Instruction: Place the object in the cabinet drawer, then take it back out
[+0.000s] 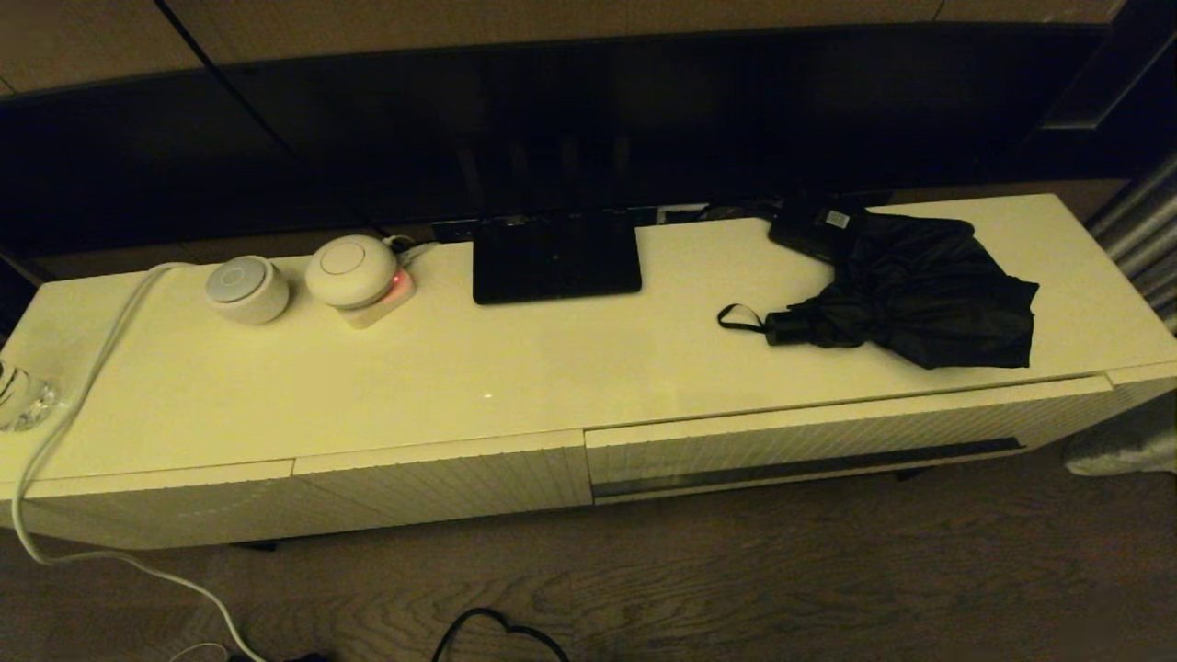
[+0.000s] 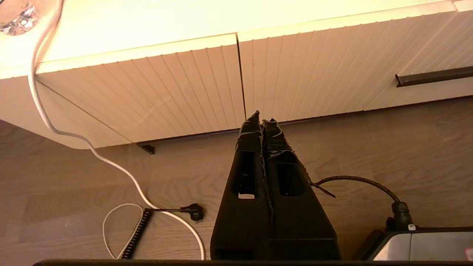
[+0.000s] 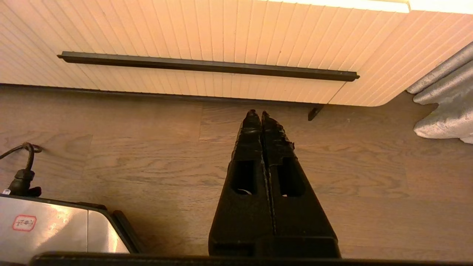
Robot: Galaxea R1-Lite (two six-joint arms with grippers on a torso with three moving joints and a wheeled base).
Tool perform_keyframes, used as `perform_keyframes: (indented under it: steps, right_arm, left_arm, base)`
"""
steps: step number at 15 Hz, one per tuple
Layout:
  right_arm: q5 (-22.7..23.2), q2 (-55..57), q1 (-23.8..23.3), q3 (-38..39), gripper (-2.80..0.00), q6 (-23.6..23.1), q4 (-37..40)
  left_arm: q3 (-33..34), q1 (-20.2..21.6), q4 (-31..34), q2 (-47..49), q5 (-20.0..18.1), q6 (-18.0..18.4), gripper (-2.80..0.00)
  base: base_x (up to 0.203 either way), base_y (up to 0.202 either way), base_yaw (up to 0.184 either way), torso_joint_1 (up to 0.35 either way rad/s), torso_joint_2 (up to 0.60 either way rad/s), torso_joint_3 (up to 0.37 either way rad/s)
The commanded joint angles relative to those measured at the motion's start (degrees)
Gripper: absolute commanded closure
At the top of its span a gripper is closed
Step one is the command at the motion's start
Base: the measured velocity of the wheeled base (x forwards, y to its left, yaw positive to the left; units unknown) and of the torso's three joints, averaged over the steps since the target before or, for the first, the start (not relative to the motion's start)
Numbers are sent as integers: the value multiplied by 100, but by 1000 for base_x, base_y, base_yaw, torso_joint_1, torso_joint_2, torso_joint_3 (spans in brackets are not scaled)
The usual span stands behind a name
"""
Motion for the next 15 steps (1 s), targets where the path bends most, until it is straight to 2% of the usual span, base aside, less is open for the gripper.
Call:
perform_keyframes:
  steps: [1,15]
  right_arm:
    - [-6,9,5,0,0,5,1]
    - [-6,18,5,0,0,41,9]
  left_arm:
    - [18,2,2,0,-2,-1,0]
    - [18,2,2,0,-2,-1,0]
  base:
    - [0,0,0,0,0,0]
    - [0,0,0,0,0,0]
